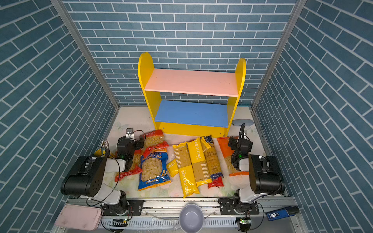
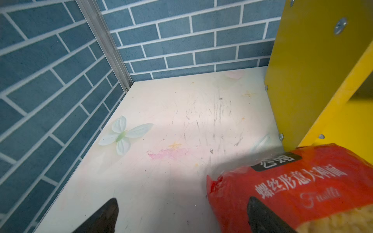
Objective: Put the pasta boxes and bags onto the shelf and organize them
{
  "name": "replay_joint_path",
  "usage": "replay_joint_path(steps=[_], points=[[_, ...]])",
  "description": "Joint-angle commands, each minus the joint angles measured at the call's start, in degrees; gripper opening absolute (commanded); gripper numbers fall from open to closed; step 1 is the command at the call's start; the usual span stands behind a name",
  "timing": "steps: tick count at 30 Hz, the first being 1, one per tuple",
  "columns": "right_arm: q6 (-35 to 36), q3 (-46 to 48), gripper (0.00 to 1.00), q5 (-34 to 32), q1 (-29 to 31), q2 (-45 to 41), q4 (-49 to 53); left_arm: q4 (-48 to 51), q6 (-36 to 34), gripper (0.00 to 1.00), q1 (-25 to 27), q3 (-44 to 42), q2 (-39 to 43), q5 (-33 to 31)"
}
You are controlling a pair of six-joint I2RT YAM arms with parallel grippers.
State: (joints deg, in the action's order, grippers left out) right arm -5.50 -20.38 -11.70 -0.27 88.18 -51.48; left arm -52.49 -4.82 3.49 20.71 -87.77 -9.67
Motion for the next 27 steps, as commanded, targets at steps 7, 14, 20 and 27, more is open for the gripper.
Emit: replay_joint_path(steps=[7,14,20,27], points=[[2.15,-0.86,0.99,0.33,0.27,0.28,-0.99,2.47,-0.10,1.00,-1.52,1.37,-0.17,6.94],[2.23,-0.85,0.99,0.28,0.27,0.23,-1.09,2.39,-0.10,1.00,-1.51,1.43,-0.12,6.86],[3.19,-0.54,0.99,2.30,0.27,0.17,-1.48,2.35,0.16,1.00,-1.51,1.32,-0.10,6.16],[2.70,-1.23,0.99,3.30,0.01,0.15,-0.03,2.39,0.16,1.00,-1.55,1.36,-0.12,6.07]])
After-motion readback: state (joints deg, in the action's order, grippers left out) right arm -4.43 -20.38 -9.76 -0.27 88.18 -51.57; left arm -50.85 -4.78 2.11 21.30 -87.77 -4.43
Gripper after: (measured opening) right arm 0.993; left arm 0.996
